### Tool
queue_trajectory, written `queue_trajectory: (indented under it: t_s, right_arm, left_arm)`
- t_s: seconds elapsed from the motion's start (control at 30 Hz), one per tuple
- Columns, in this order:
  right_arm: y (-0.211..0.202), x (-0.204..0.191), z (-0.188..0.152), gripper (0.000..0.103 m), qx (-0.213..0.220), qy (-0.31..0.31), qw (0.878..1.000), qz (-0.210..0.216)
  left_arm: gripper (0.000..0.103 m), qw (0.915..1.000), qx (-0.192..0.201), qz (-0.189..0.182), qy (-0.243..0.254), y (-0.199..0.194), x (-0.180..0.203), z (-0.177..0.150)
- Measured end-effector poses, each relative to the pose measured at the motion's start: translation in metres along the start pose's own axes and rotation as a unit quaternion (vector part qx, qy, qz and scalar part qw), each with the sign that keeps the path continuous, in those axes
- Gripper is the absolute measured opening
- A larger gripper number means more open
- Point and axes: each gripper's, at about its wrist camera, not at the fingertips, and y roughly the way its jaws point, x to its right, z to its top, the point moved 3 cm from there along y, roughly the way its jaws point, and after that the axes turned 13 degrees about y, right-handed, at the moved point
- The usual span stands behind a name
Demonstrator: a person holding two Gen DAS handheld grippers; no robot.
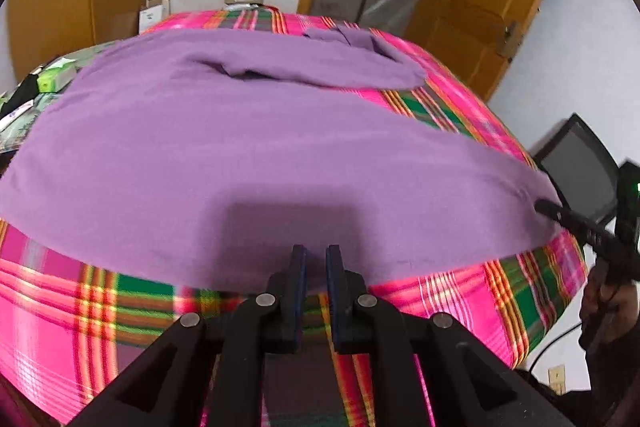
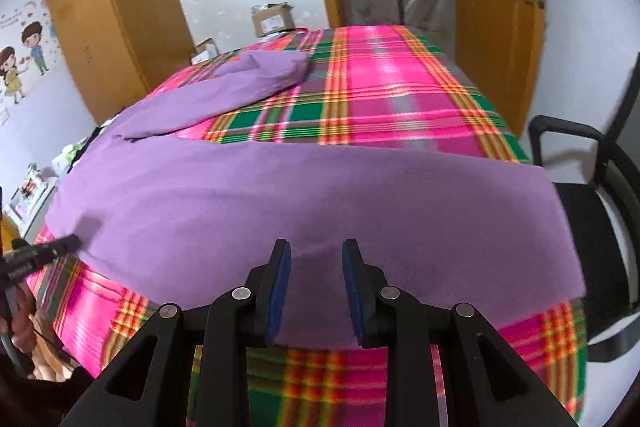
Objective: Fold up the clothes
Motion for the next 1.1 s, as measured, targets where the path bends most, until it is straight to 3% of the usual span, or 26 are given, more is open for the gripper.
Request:
queue_trajectory:
  t_s: [0.17,0.33,0.57,0.77,1.1]
  right_arm:
    - [0.015,0.008,0.007,0.024,-0.011,0.024,1.0,-0.006]
    - [0.012,0.006,0.017,0.025,0.001,0.035,0.999,-0.004]
    - [0.034,-0.042,0.018,0.025,-0.031,-0.016,0.998,0.049]
    - [0.062,-0.084,0.029,0.025,-0.039,-0.078,0.994,0.063]
    - [0.095,-0.092,0.044,0.025,-0.055,-0.075,0.995,0.027]
  left_arm:
    - [0.009,0.9999,-0.001,-0.013,-0.004,-0.004,-0.004,-0.003]
    - [0.009,0.9999,0.001,0.004,-0.012,-0.01,-0.013,0.0]
    - [0.009,0.9989,-0.01,0.026,-0.037,-0.001,-0.037,0.008]
    - [0.009,0.998,-0.016,0.05,-0.036,0.004,-0.045,0.028]
    - [0.009,0.9928,-0.026,0.109,-0.042,0.026,-0.061,0.056]
